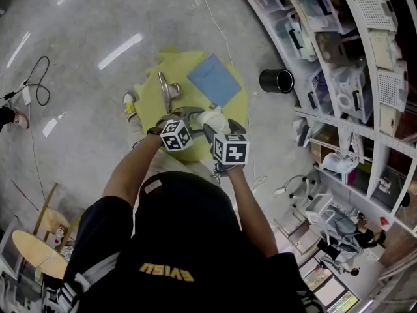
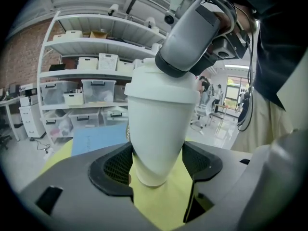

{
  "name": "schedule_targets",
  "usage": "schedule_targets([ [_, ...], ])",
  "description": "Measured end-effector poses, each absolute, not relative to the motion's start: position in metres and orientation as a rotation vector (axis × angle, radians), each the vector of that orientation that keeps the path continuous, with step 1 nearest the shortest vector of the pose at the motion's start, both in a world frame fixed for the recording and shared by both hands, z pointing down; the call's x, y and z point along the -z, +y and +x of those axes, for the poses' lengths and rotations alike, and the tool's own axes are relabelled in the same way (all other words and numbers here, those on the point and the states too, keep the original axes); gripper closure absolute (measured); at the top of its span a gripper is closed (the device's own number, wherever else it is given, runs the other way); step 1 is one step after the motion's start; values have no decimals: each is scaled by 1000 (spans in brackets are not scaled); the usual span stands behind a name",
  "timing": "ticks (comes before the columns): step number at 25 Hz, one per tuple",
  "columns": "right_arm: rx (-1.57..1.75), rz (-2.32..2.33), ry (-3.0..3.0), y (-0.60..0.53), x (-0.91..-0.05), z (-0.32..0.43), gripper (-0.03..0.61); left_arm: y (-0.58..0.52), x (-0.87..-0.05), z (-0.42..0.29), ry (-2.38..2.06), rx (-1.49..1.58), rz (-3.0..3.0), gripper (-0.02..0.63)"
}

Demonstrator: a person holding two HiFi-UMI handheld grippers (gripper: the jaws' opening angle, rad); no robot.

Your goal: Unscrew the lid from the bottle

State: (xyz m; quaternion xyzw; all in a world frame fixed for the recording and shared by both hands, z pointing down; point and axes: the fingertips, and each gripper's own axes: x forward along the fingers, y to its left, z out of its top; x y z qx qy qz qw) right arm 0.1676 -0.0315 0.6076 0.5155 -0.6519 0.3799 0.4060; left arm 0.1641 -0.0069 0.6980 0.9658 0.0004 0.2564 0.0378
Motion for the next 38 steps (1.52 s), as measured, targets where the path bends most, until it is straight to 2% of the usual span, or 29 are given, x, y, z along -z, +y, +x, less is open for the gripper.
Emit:
schedule_targets([
  [7,-922,1217,-1667,-32,-607,167,202,-8,-698,165,7,-784,2961,278],
  [26,-540,477,-1718,-25,-612,148,204,-8,-704,161,102,-845,2967,288],
  [33,-547,443,-1706,-24,-614,149,202,-9,-706,161,94,-848,2961,290],
  [38,-389,442,-1721,-21,-610,156,193,-8,-707,161,96,-857,2958,291],
])
